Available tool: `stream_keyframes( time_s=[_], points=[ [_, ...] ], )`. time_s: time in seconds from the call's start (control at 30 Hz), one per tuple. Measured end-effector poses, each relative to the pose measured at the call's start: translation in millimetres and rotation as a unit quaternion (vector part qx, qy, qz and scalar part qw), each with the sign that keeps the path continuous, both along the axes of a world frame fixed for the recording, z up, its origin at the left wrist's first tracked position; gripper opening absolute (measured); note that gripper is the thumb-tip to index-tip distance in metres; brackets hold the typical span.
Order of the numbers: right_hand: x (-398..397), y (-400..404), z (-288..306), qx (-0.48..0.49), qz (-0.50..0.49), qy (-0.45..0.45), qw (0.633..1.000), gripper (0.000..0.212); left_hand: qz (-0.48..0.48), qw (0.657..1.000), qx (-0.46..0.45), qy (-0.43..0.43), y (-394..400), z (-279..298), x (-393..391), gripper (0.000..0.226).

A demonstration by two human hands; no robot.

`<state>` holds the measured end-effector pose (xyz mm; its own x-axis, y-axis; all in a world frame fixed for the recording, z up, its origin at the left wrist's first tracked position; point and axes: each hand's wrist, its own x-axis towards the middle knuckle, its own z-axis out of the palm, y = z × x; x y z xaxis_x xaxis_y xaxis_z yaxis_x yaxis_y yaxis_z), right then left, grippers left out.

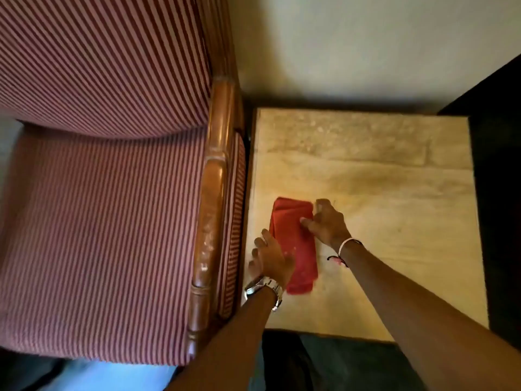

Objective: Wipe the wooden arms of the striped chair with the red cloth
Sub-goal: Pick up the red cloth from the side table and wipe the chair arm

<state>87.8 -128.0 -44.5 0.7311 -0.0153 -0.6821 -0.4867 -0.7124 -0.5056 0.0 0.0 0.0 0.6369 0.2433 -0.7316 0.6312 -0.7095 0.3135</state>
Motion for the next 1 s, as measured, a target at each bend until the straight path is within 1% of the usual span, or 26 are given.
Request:
stream_keyframes(
  time_s=[0.03,0.13,0.2,0.27,0.33,0.43,0.5,0.6,0.67,0.7,0.77,0.83,0.87,0.9,0.93,0.97,1.0],
  points=[
    [-4,1,-12,0.015,-0.043,-0.006,0.999,0.066,0.029,1.000,0.000,0.001,-4,-12,-3,0.072],
    [-10,5,-38,0.041,-0.154,-0.033,0.987,0.056,0.138,0.989,-0.013,-0.041,-12,-38,-3,0.065],
    [-11,8,-40,0.060,-0.185,-0.021,0.981,0.040,0.196,0.977,-0.047,-0.069,-16,-46,0,0.054],
    [-13,9,-29,0.106,-0.202,-0.020,0.974,0.029,0.205,0.973,-0.067,-0.088,-15,-42,2,0.047],
    [-18,9,-5,0.162,-0.221,-0.027,0.961,0.025,0.186,0.972,-0.100,-0.104,-10,-26,2,0.046],
    [-25,7,60,0.214,-0.227,-0.055,0.949,0.011,0.161,0.965,-0.143,-0.148,6,23,-4,0.051],
    [-29,16,104,0.242,-0.204,-0.083,0.945,0.014,0.158,0.960,-0.157,-0.169,31,62,-12,0.051],
    [-29,51,151,0.297,-0.168,-0.093,0.935,0.017,0.181,0.944,-0.140,-0.239,84,108,-26,0.046],
    [-26,86,163,0.299,-0.142,-0.079,0.940,0.014,0.195,0.936,-0.102,-0.274,121,121,-31,0.045],
    [-26,104,165,0.289,-0.136,-0.064,0.945,0.013,0.198,0.937,-0.087,-0.274,135,120,-36,0.046],
    [-23,132,163,0.236,-0.120,-0.048,0.963,0.017,0.194,0.949,-0.076,-0.238,157,111,-41,0.051],
    [-30,140,156,0.132,-0.062,-0.040,0.989,0.035,0.173,0.963,-0.082,-0.190,161,92,-45,0.061],
    [-39,139,152,0.061,-0.034,-0.063,0.996,0.045,0.181,0.964,-0.093,-0.171,161,88,-50,0.066],
    [-47,171,143,-0.015,-0.051,-0.132,0.990,0.052,0.166,0.960,-0.129,-0.183,201,69,-48,0.069],
    [-56,184,146,-0.065,-0.060,-0.210,0.974,0.054,0.154,0.959,-0.136,-0.196,215,62,-50,0.069],
    [-65,192,150,-0.082,-0.053,-0.280,0.955,0.052,0.139,0.956,-0.122,-0.226,220,56,-51,0.068],
    [-75,198,149,-0.093,-0.035,-0.322,0.941,0.051,0.117,0.956,-0.096,-0.252,227,51,-49,0.066]
  ],
)
